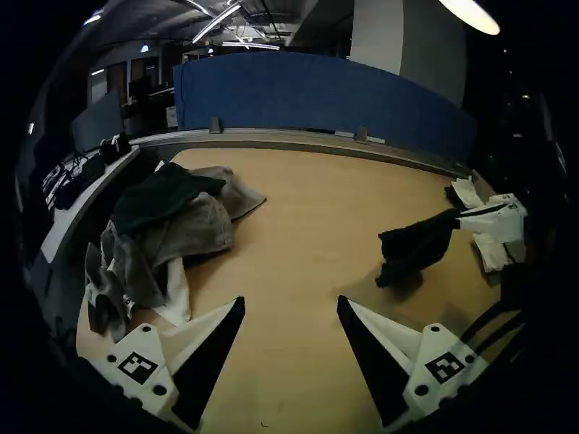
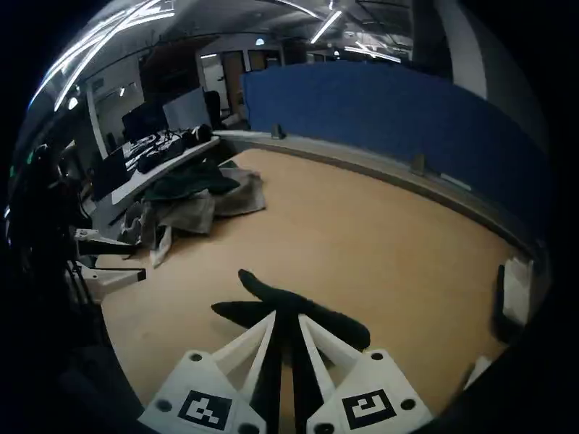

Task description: Fold towel

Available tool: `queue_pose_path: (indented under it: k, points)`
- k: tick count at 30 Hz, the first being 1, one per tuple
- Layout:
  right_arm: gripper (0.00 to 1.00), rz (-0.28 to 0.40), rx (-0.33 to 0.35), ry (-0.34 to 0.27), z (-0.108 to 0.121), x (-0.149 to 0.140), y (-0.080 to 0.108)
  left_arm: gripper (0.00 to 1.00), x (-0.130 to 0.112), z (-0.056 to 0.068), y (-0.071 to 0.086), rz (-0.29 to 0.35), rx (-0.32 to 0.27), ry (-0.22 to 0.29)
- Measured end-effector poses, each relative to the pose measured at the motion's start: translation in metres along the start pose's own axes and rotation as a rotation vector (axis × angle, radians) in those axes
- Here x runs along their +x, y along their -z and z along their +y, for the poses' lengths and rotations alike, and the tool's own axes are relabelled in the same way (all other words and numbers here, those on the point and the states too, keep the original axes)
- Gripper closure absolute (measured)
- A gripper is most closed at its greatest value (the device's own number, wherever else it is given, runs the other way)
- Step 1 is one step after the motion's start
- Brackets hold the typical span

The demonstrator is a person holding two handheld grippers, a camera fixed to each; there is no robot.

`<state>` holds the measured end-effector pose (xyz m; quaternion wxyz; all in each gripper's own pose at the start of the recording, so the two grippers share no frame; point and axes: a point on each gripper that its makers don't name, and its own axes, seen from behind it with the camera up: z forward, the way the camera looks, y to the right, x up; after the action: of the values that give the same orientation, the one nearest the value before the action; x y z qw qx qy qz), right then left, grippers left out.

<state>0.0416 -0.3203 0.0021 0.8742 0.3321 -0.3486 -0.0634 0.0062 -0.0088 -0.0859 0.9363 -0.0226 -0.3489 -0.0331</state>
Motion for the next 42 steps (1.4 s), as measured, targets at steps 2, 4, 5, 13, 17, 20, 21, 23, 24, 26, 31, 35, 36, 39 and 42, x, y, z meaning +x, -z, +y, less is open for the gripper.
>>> queue_pose_path:
  k: [2,4,5,13,17,20,21,23,24,26,31,35,36,39,42]
  points:
    - [0.94,0.006,0.013,0.017,0.003,0.012,0.009,0.06,0.001,0.003,0.001,0.003,-0.003,-0.001]
    - [0.94,0.011,0.020,0.031,0.005,0.021,0.016,0.06,0.002,0.006,0.003,0.006,-0.006,0.000]
    - [0.94,0.013,0.023,0.037,0.006,0.025,0.019,0.06,0.002,0.007,0.004,0.008,-0.008,0.001]
    - [0.94,0.020,0.029,0.061,0.008,0.035,0.030,0.06,0.002,0.016,0.009,0.016,-0.014,0.016]
    - [0.94,0.020,0.035,0.063,0.005,0.035,0.033,0.06,0.002,0.017,0.011,0.018,-0.012,0.013]
    - [0.94,0.020,0.040,0.064,0.005,0.035,0.036,0.06,0.002,0.018,0.012,0.019,-0.011,0.012]
    - [0.94,0.021,0.040,0.063,0.006,0.036,0.037,0.06,0.002,0.018,0.013,0.019,-0.011,0.012]
    - [0.94,0.023,0.041,0.062,0.007,0.037,0.041,0.06,0.002,0.019,0.014,0.020,-0.012,0.013]
    - [0.94,0.024,0.041,0.059,0.009,0.037,0.043,0.06,0.002,0.019,0.014,0.020,-0.012,0.013]
    - [0.94,0.028,0.042,0.052,0.014,0.039,0.048,0.06,0.002,0.021,0.014,0.020,-0.013,0.011]
    - [0.94,0.037,0.020,0.035,0.035,0.039,0.064,0.06,0.003,0.027,0.014,0.019,-0.020,0.003]
    - [0.94,0.037,-0.008,0.029,0.058,0.035,0.079,0.06,0.005,0.034,0.013,0.019,-0.026,-0.004]
    - [0.94,0.036,-0.017,0.028,0.065,0.034,0.083,0.06,0.005,0.035,0.013,0.019,-0.027,-0.005]
    - [0.94,0.031,-0.044,0.024,0.087,0.030,0.095,0.06,0.005,0.040,0.013,0.019,-0.031,-0.009]
    - [0.94,0.025,-0.067,0.020,0.110,0.025,0.107,0.06,0.004,0.043,0.012,0.016,-0.032,-0.014]
